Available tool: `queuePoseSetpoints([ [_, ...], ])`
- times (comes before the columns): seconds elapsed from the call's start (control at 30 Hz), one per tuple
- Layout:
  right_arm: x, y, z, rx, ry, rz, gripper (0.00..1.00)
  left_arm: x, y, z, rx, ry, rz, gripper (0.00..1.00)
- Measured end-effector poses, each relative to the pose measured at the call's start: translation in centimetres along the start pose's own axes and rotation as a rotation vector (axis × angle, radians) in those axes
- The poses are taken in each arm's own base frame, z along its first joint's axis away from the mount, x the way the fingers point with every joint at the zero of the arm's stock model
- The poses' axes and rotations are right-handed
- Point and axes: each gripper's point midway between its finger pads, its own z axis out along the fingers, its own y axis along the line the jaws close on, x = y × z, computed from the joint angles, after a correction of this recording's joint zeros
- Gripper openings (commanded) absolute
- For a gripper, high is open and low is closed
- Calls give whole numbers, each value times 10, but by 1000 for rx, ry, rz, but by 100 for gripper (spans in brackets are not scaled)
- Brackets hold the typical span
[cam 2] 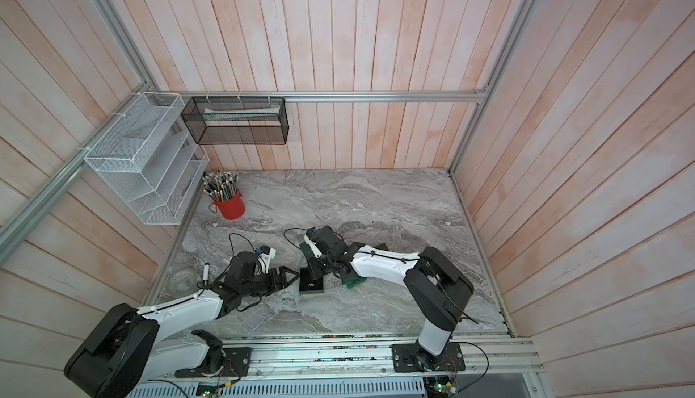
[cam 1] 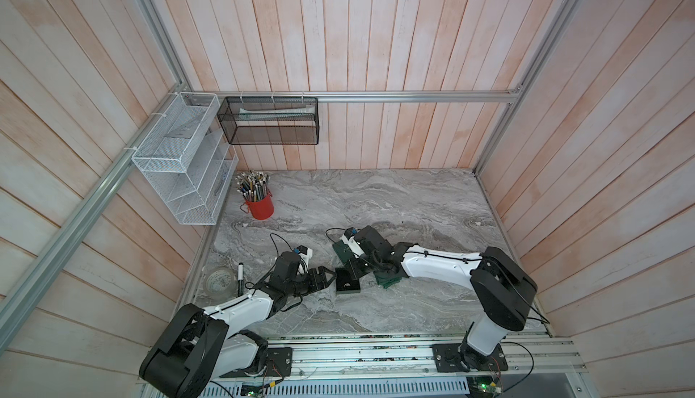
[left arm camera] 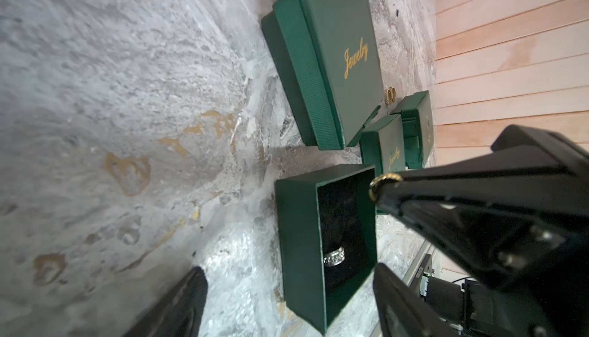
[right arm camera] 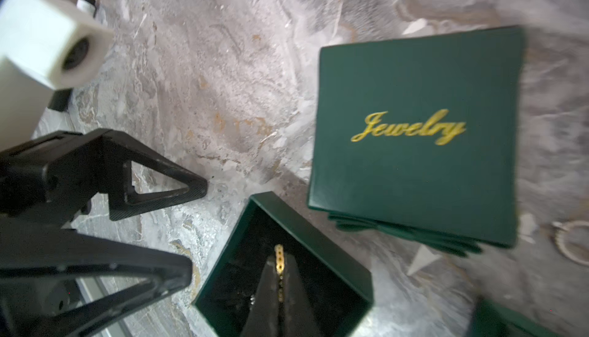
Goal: Take the rings out of the lift-off lid box
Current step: Take out the ring from the jewelry box, then place the ring at the center of the board.
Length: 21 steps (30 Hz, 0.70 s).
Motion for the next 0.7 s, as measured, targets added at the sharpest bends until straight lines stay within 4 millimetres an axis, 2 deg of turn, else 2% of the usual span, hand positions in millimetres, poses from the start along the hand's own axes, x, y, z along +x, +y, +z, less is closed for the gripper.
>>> queuePoseSetpoints([
  [0.17,-25,-54,-24,108,-91,120,0,-5,-4,0,5,-11,6,84],
  [0.33,-20,-113,-34,239,-90,232,0,-7,-4,0,-1,-18,7,85],
  [0.47,-12,-138,-26,318,-32,251,0,-7,-3,0,-6,-19,5,85],
  [0.57,-6,-147,-17,357,13,242,2,-7,-1,1,-13,-19,3,85],
  [0.7,-8,-151,-13,379,36,224,15,-7,0,1,-18,-17,1,86],
])
